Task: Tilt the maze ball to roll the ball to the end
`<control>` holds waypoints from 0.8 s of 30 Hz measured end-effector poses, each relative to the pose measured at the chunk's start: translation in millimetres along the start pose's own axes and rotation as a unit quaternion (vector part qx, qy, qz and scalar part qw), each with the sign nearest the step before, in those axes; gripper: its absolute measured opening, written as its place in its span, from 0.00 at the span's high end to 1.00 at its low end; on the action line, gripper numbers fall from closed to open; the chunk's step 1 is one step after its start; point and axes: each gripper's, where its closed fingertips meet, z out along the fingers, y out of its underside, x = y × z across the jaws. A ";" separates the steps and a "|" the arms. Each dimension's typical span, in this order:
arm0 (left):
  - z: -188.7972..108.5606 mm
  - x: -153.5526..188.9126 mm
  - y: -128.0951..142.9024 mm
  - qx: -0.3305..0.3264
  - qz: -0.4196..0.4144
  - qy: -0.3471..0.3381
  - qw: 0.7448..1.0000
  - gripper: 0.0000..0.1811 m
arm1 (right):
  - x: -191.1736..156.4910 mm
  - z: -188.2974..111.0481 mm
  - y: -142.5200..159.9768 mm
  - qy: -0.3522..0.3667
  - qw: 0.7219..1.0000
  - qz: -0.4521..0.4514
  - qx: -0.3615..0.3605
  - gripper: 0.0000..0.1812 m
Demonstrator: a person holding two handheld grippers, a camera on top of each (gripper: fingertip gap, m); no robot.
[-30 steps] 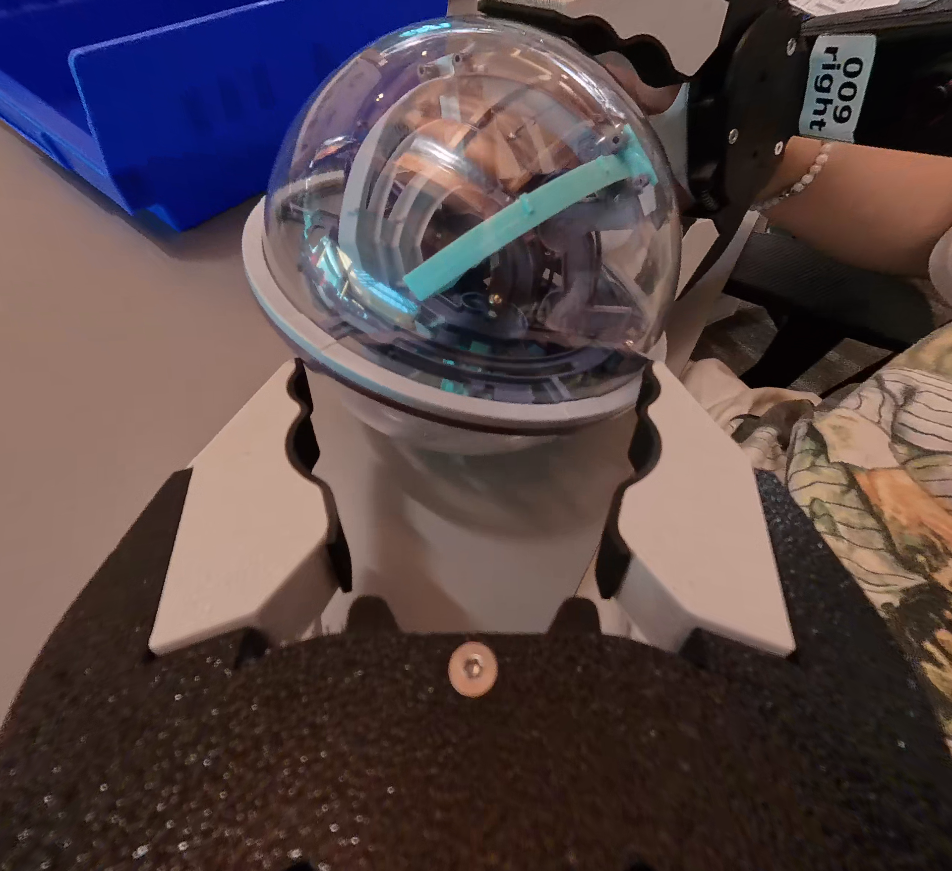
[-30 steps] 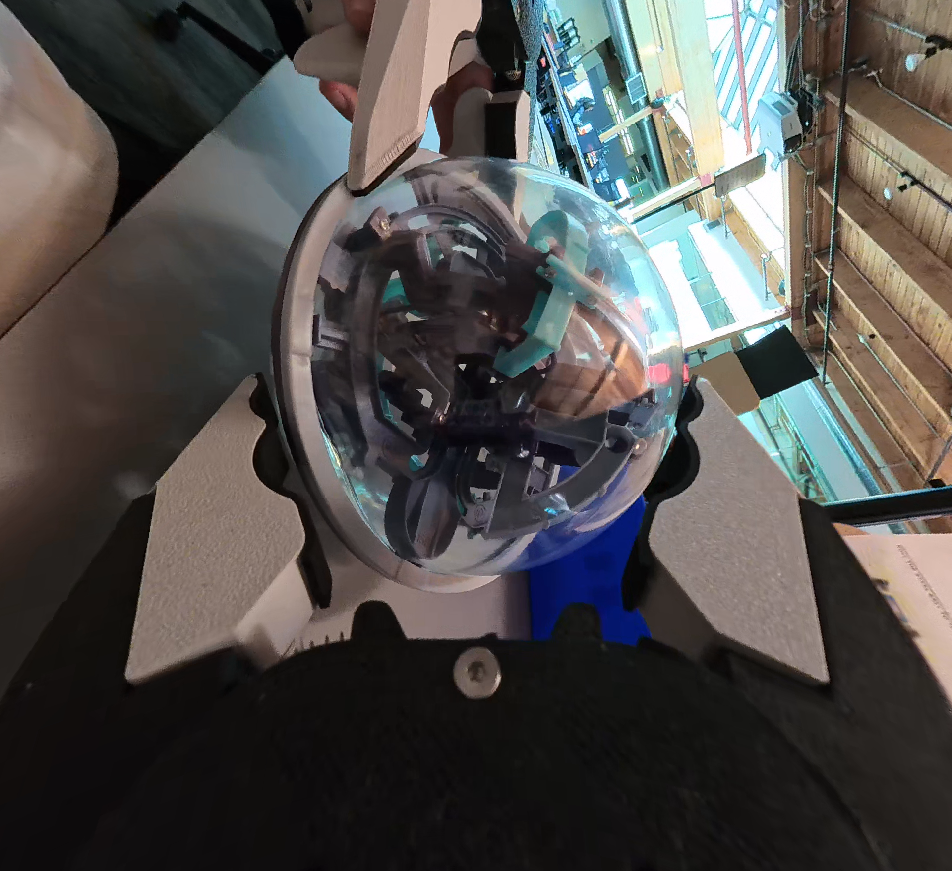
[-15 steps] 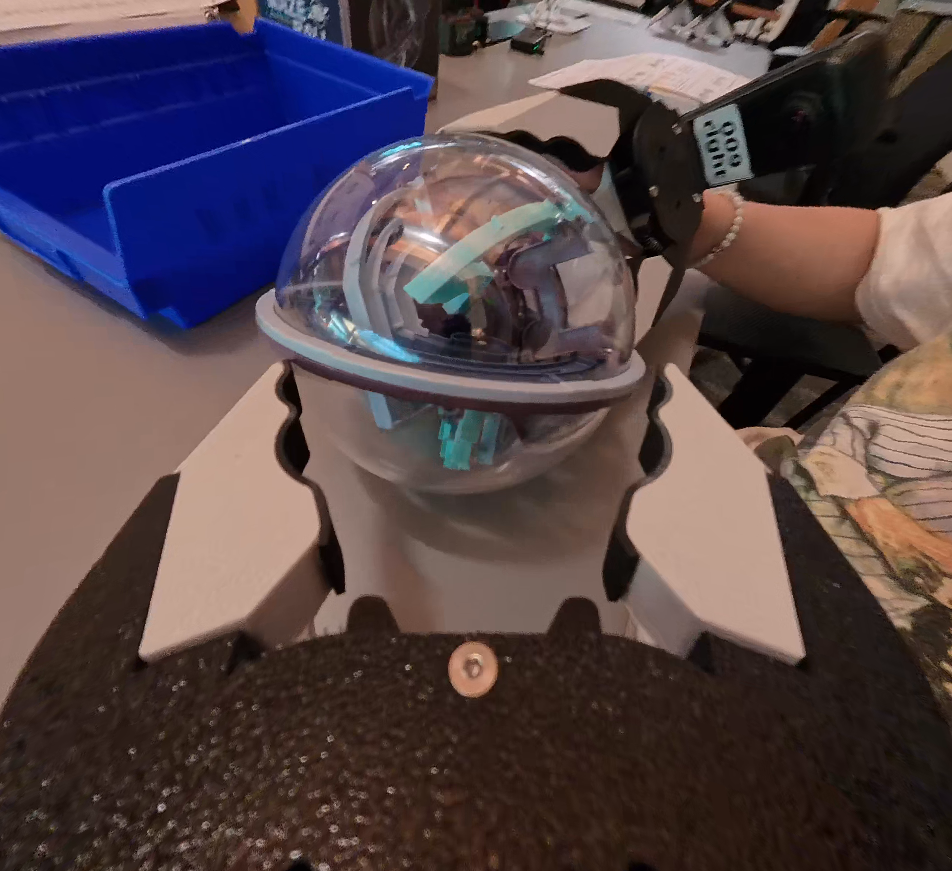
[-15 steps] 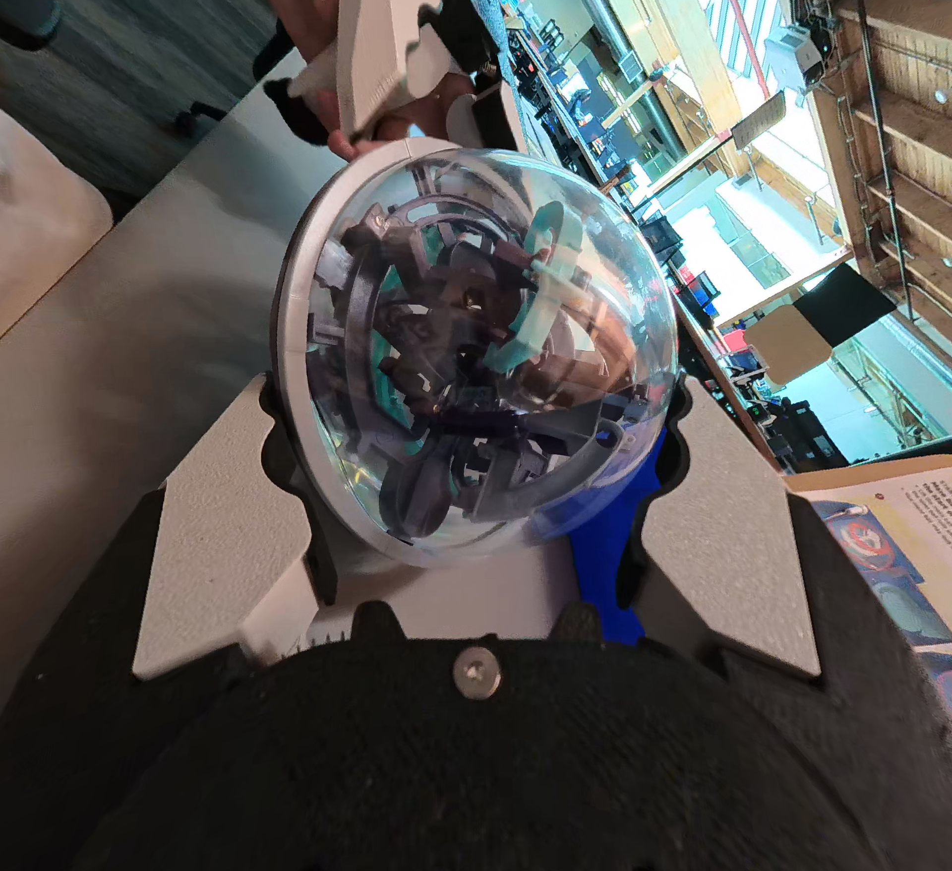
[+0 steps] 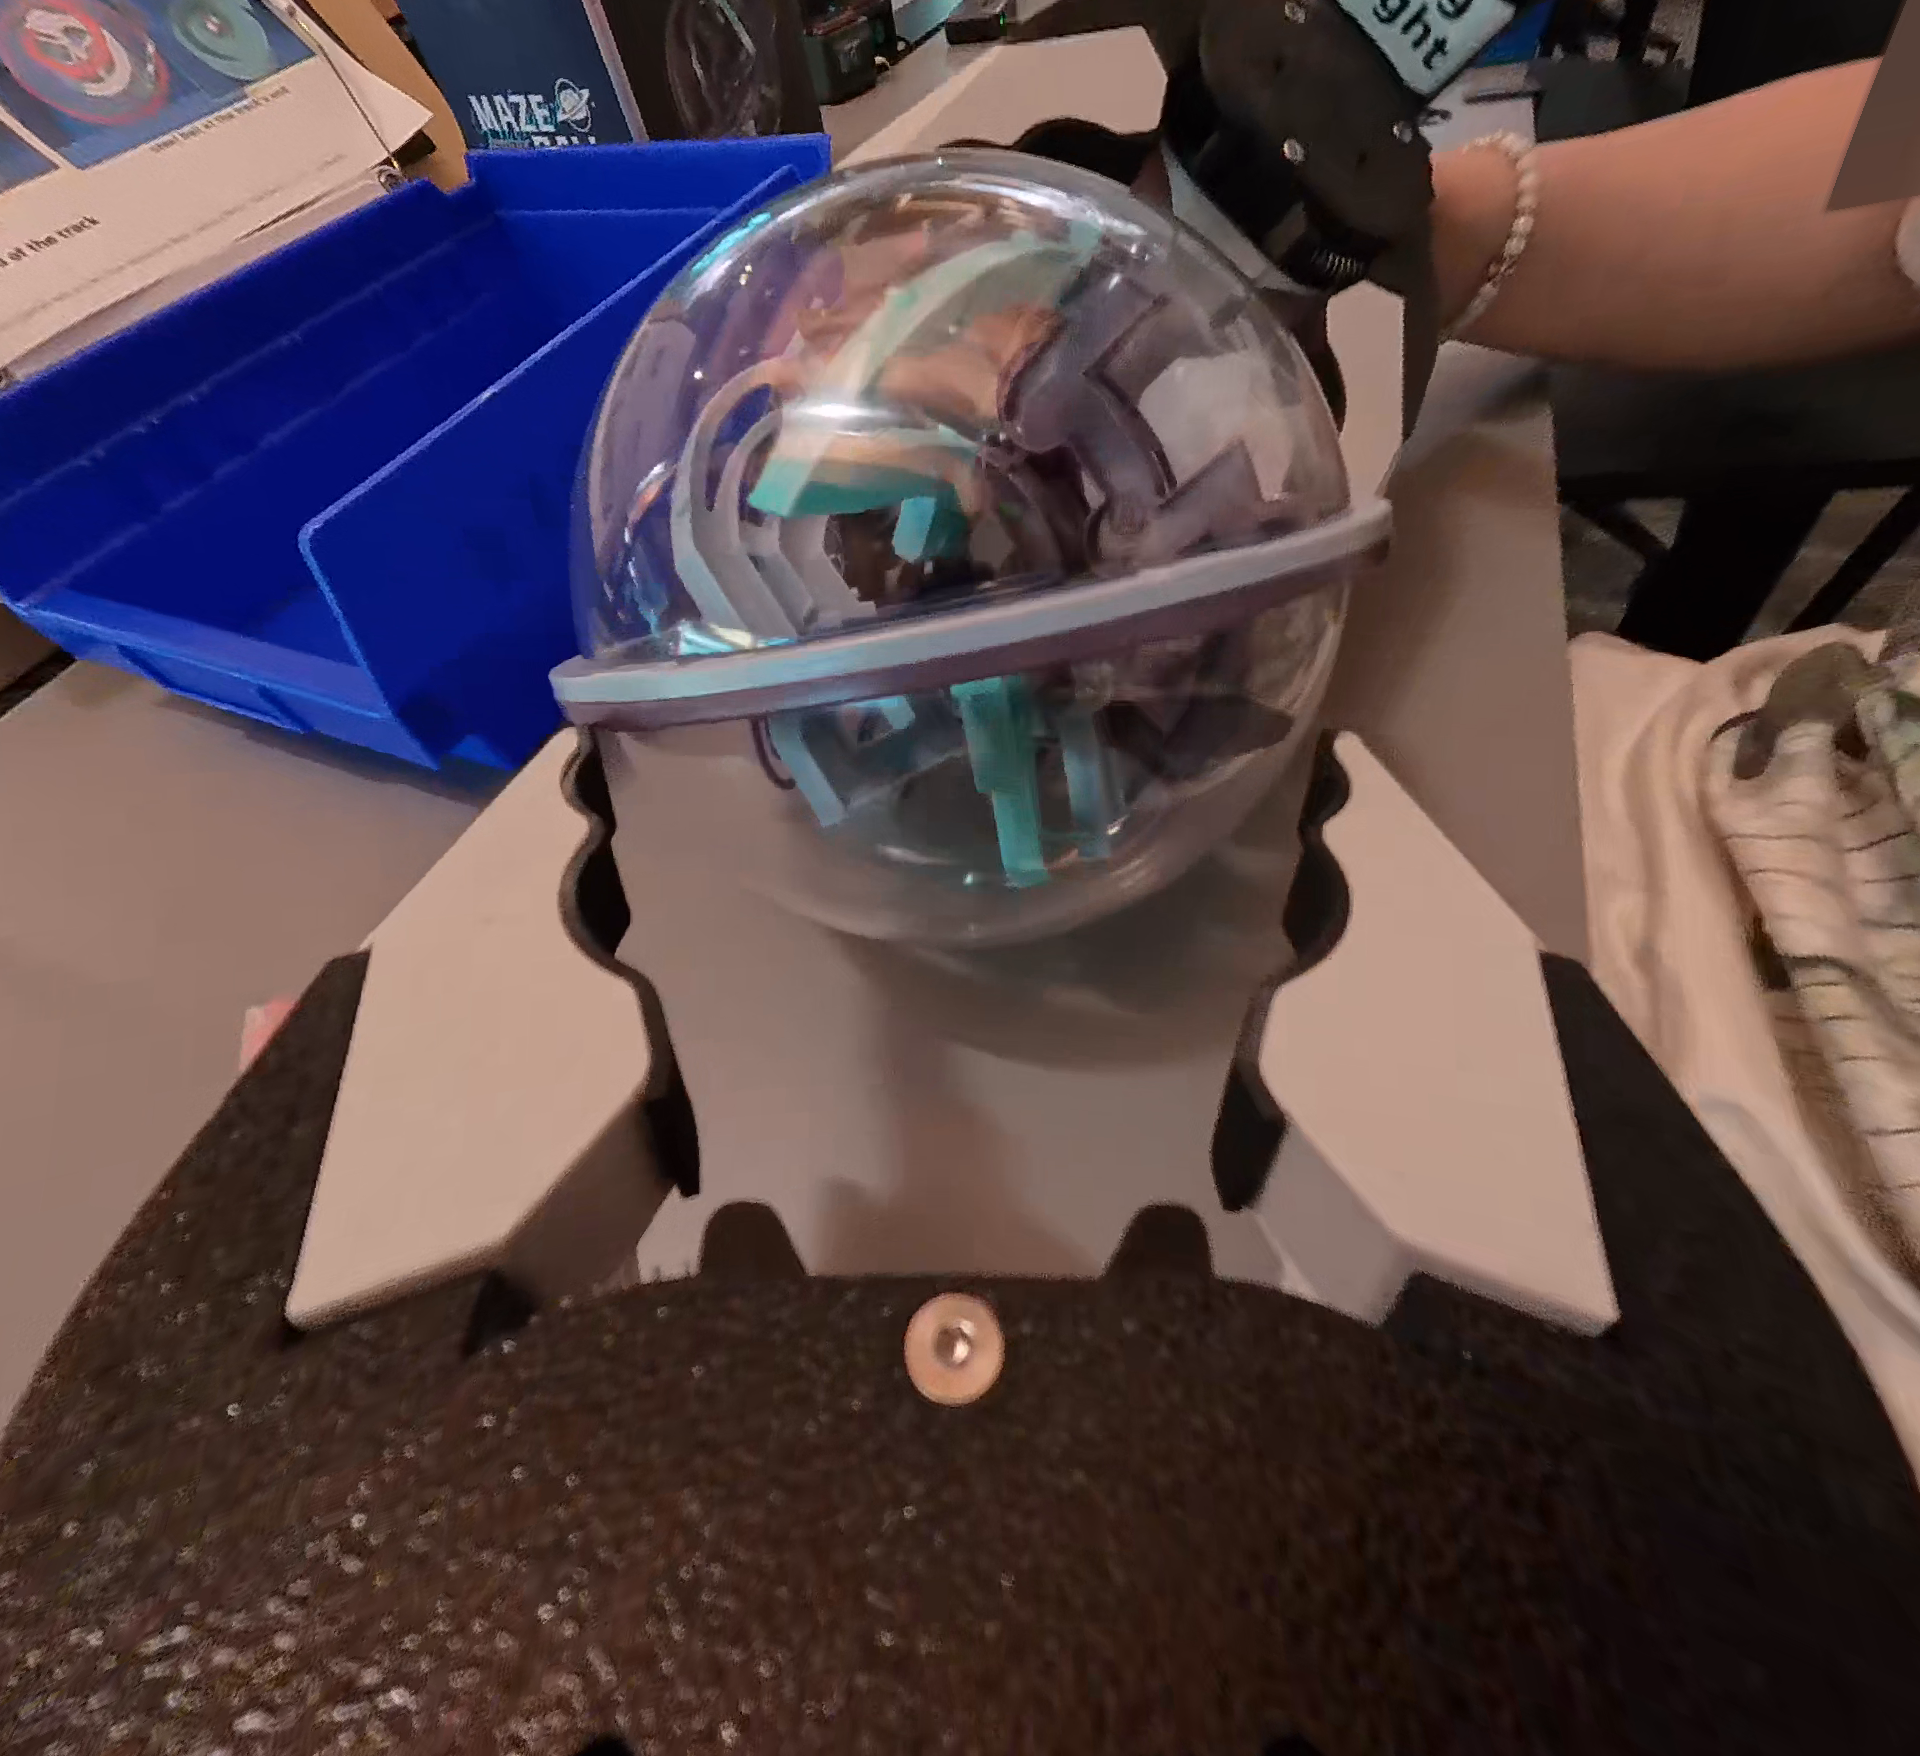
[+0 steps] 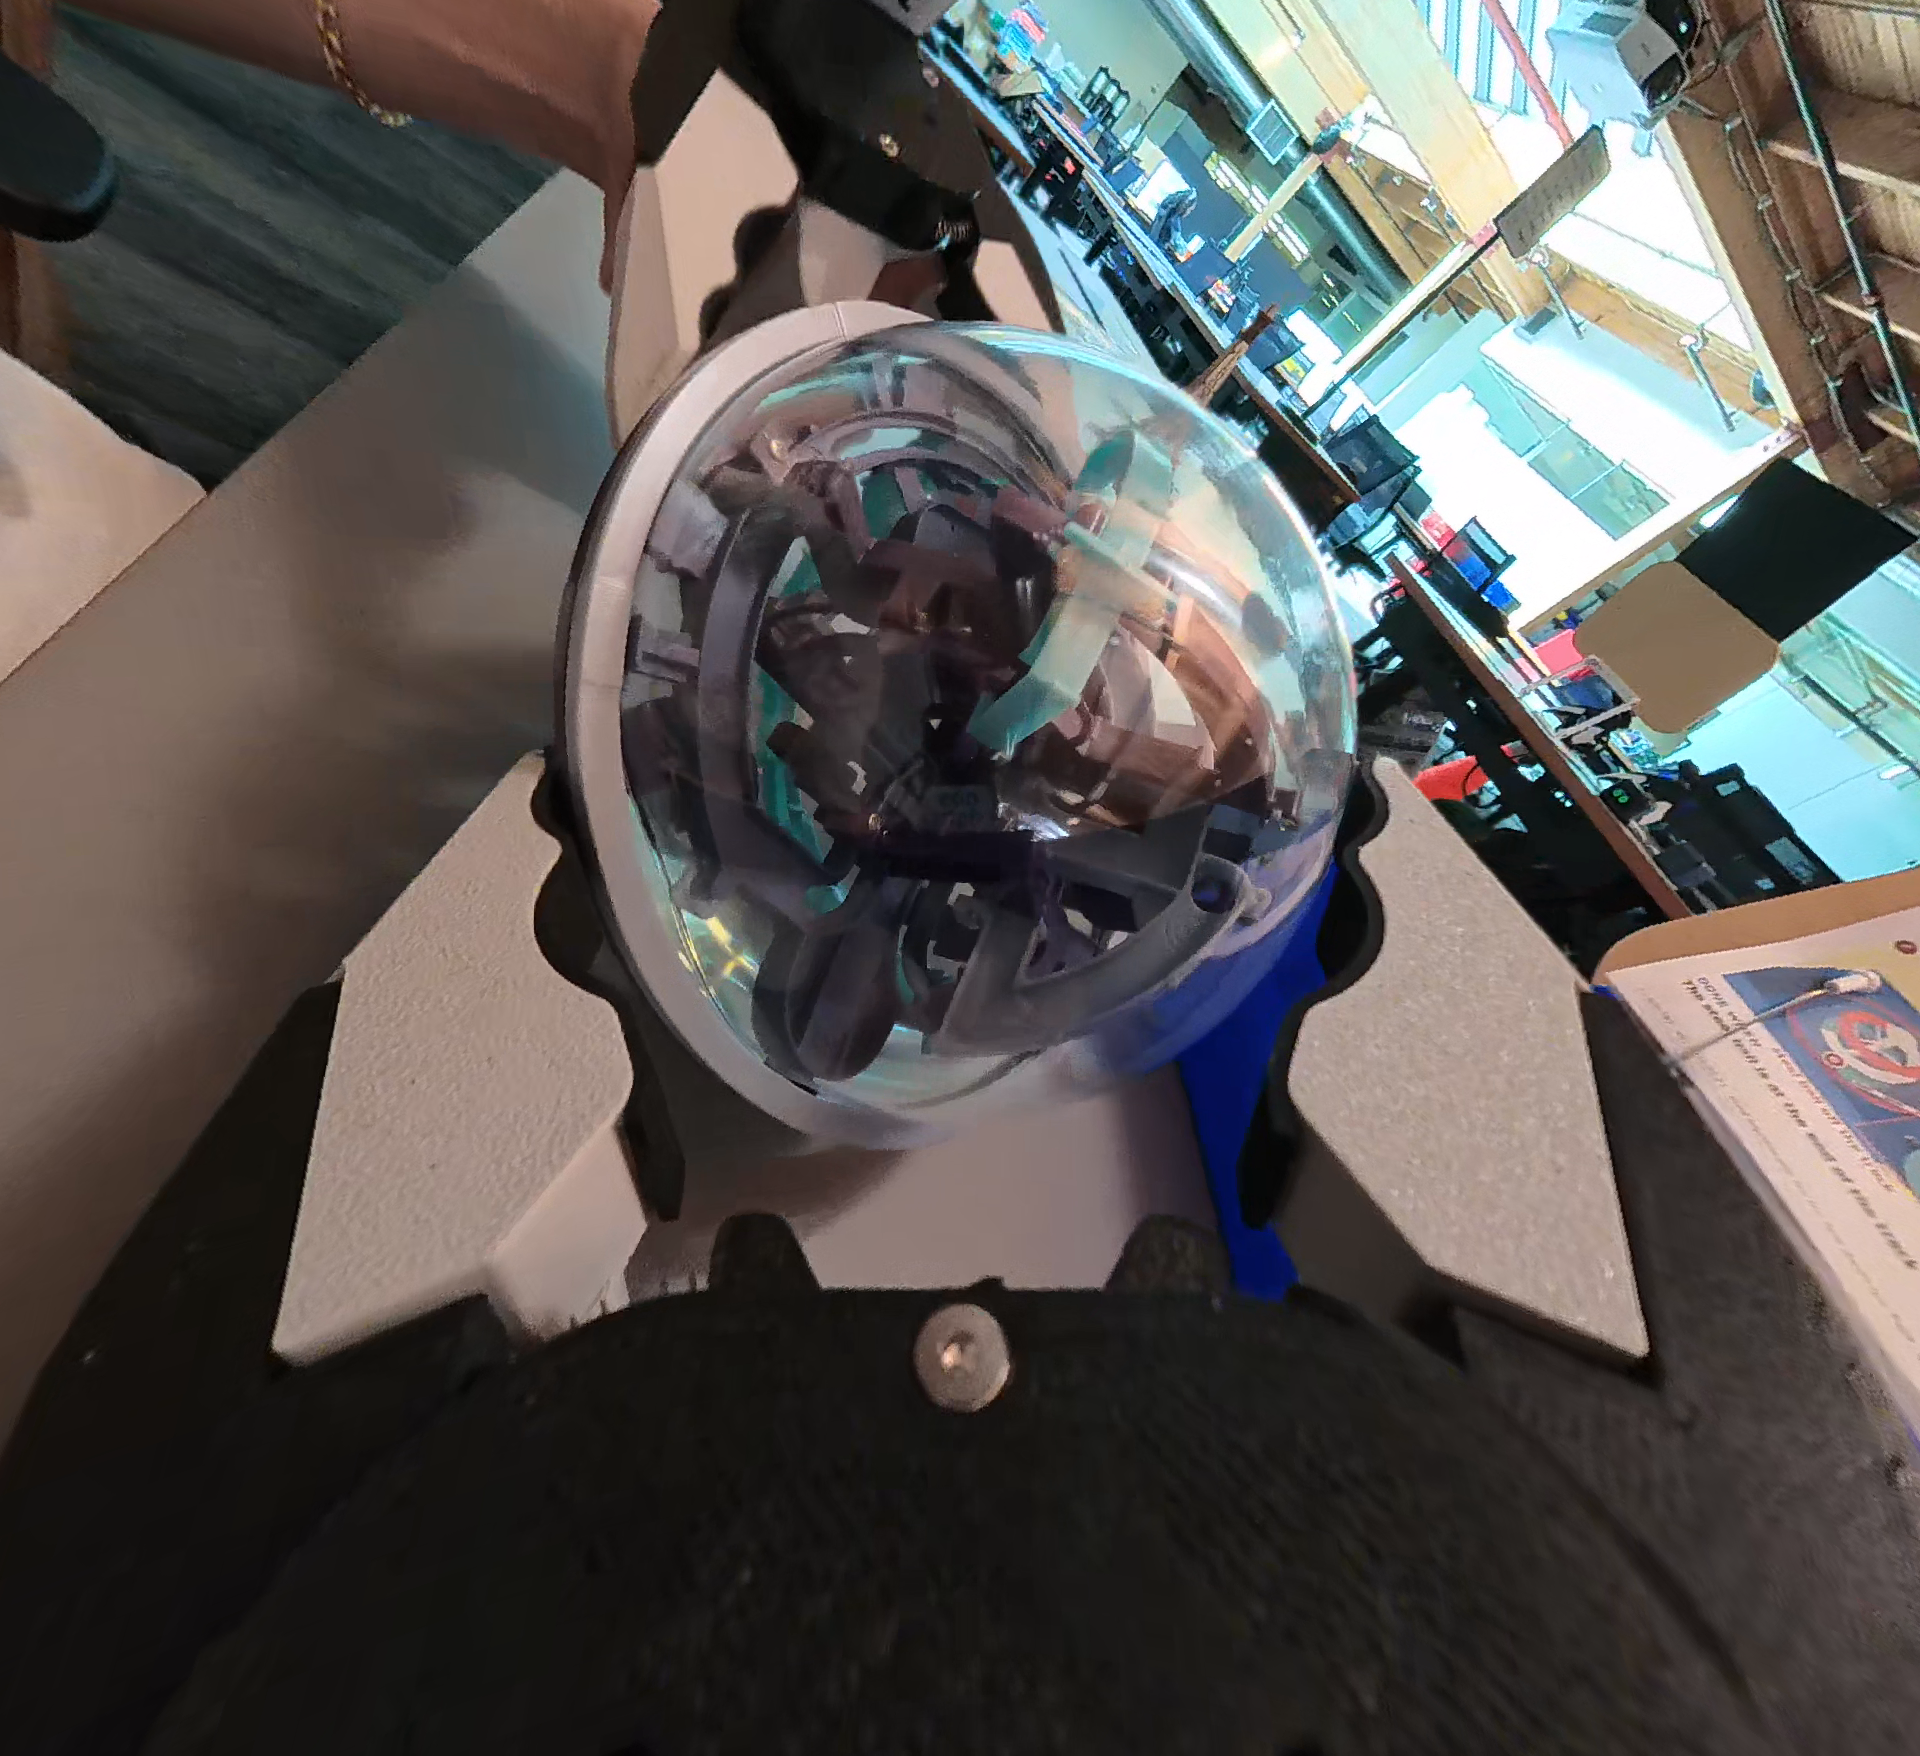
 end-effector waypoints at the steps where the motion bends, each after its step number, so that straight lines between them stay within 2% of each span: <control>1: 1.6 -1.8 1.5 -0.002 0.005 0.001 1.000 0.29 | 1.8 0.5 0.7 -0.001 1.000 0.007 0.002 0.23; 11: 13.8 -14.5 -2.8 -0.017 -0.037 -0.004 0.999 0.28 | 15.3 0.4 9.2 -0.004 0.997 0.081 0.016 0.23; 18: 27.9 -21.4 1.3 -0.044 -0.009 -0.011 0.999 0.25 | 27.9 -0.6 19.6 -0.001 0.983 0.183 0.031 0.23; 24: 36.4 -26.3 -3.5 -0.043 -0.026 -0.018 0.999 0.25 | 33.4 -3.9 25.9 0.001 0.974 0.225 0.036 0.23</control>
